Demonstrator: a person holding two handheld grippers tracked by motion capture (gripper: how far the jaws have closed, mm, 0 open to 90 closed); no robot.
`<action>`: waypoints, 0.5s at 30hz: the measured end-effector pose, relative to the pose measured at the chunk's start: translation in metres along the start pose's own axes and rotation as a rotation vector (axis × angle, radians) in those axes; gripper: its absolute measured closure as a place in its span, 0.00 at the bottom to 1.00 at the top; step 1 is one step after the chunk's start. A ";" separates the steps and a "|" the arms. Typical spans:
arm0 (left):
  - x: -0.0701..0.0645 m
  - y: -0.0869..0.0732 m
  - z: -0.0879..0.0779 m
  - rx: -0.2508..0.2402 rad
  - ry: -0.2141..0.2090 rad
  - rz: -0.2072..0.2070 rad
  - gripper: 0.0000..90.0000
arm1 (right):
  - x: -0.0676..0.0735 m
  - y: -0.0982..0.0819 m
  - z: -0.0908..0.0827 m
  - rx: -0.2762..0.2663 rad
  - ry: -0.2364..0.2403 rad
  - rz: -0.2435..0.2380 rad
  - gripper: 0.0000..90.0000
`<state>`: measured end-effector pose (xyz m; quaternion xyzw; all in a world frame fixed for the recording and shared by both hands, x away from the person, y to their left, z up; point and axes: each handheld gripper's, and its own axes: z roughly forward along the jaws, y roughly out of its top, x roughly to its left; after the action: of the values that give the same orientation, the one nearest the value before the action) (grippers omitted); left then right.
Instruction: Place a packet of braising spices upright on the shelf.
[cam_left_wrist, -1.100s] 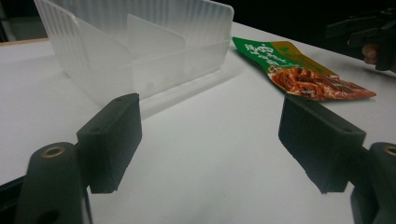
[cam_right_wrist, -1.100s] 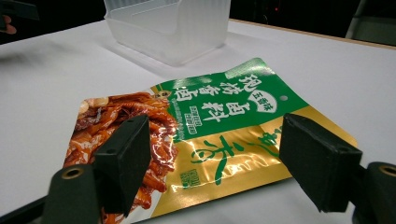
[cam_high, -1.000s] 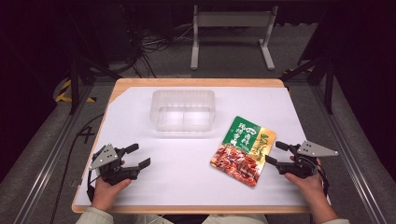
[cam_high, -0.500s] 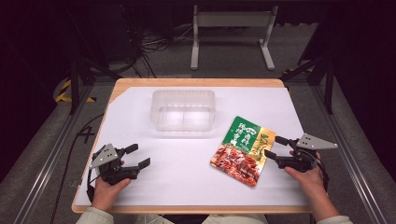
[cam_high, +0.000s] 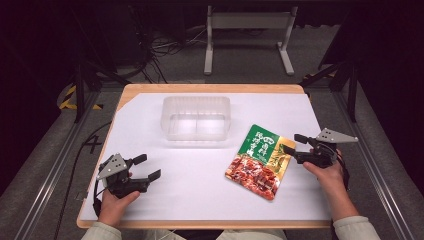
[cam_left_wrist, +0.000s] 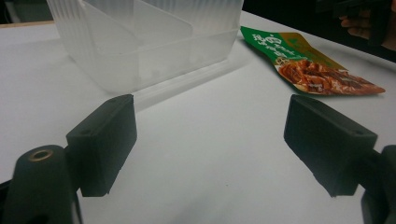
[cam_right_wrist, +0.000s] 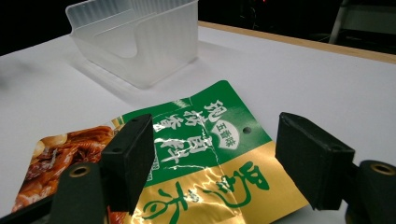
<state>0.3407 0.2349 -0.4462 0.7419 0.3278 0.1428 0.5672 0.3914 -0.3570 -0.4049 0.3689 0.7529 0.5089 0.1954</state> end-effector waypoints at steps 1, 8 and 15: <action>0.000 0.000 0.000 0.001 0.000 0.000 0.20 | -0.002 0.002 0.002 0.009 0.006 0.007 0.34; 0.000 0.000 0.000 0.003 0.001 0.003 0.19 | -0.012 0.009 0.014 0.022 0.033 0.026 0.38; -0.001 0.000 0.001 0.009 -0.004 0.002 0.19 | -0.024 0.011 0.020 0.078 -0.016 0.053 0.38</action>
<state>0.3407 0.2339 -0.4462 0.7452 0.3267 0.1405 0.5641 0.4245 -0.3607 -0.4052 0.3999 0.7605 0.4813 0.1732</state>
